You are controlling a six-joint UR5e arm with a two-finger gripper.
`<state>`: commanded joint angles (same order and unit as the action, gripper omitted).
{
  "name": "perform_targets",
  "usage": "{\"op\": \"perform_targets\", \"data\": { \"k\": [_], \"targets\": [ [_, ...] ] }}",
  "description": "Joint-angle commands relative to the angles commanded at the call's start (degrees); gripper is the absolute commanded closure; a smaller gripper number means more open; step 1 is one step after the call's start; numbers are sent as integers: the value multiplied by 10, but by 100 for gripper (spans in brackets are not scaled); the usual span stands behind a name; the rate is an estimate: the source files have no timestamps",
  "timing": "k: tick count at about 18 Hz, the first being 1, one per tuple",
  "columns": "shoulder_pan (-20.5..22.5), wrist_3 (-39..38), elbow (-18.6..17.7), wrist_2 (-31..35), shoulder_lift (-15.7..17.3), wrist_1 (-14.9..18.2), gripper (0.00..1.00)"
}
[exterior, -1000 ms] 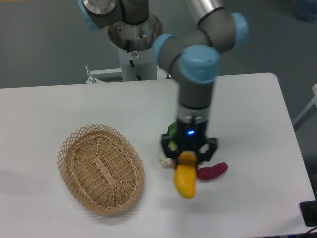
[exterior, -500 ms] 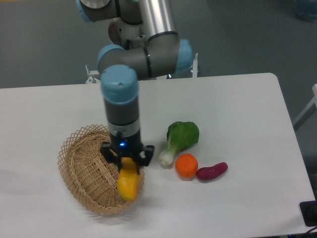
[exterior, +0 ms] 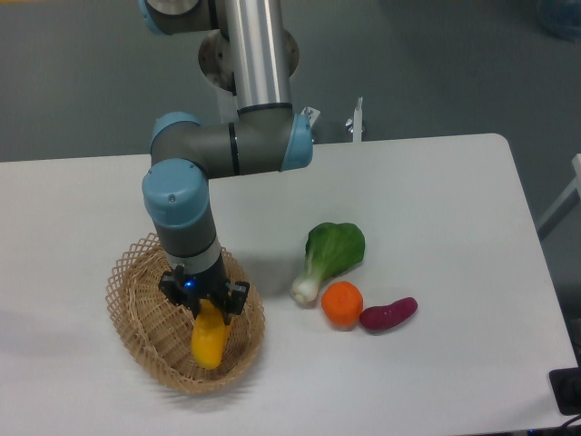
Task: Place the mango in the basket
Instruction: 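Lower the mango into the basket and open the gripper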
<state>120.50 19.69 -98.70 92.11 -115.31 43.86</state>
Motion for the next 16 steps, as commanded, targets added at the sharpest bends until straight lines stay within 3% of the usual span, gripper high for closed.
{"op": "perform_targets", "data": {
  "k": [7, 8, 10, 11, 13, 16],
  "targets": [
    [-1, 4, -2, 14, -8, 1, 50],
    [-4, 4, -4, 15, -6, 0, 45],
    [-5, 4, -1, 15, -3, 0, 14],
    [-5, 4, -1, 15, -2, 0, 7],
    [-5, 4, 0, 16, 3, 1, 0],
    [-4, 12, 6, 20, 16, 4, 0]
  ]
}}
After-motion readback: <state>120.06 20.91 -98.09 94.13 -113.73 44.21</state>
